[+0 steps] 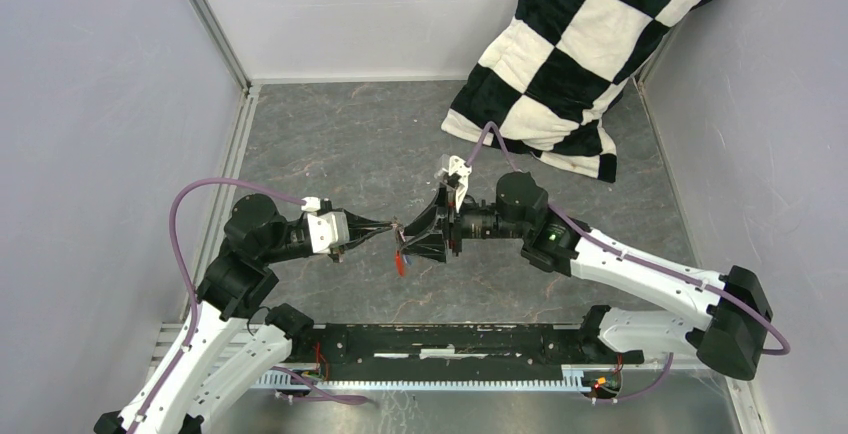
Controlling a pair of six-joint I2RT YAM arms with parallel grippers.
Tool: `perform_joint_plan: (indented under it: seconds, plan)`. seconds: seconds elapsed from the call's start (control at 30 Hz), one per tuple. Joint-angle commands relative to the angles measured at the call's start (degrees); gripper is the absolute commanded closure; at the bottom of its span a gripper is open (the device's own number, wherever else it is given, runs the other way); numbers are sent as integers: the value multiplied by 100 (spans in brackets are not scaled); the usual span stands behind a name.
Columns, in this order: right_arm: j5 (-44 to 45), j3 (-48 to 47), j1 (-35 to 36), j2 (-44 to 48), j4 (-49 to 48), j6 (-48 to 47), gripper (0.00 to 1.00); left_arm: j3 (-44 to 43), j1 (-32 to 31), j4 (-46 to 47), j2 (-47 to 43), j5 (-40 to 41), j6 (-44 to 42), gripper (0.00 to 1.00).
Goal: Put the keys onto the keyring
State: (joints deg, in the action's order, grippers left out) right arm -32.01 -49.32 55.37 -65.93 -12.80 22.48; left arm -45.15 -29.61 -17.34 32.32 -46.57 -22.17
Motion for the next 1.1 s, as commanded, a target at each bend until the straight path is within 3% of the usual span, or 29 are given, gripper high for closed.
perform_joint_plan:
  seconds: [0.0, 0.23, 0.47, 0.83, 1.07]
  plan:
    - [250, -201, 137, -43, -195, -141, 50, -135, 7, 350, -6, 60, -156, 98]
    - [589, -146, 146, 40, -158, -205, 76, -149, 7, 354, -21, 76, -145, 98]
    - [552, -166, 142, 187, 289, -434, 88, -126, 7, 354, -16, 86, -156, 98]
    - [174, -234, 149, 130, 687, -577, 89, -199, 7, 380, 56, 29, -156, 98]
    - [-23, -417, 144, 107, 936, -801, 71, -196, 7, 381, 37, -1, -146, 98]
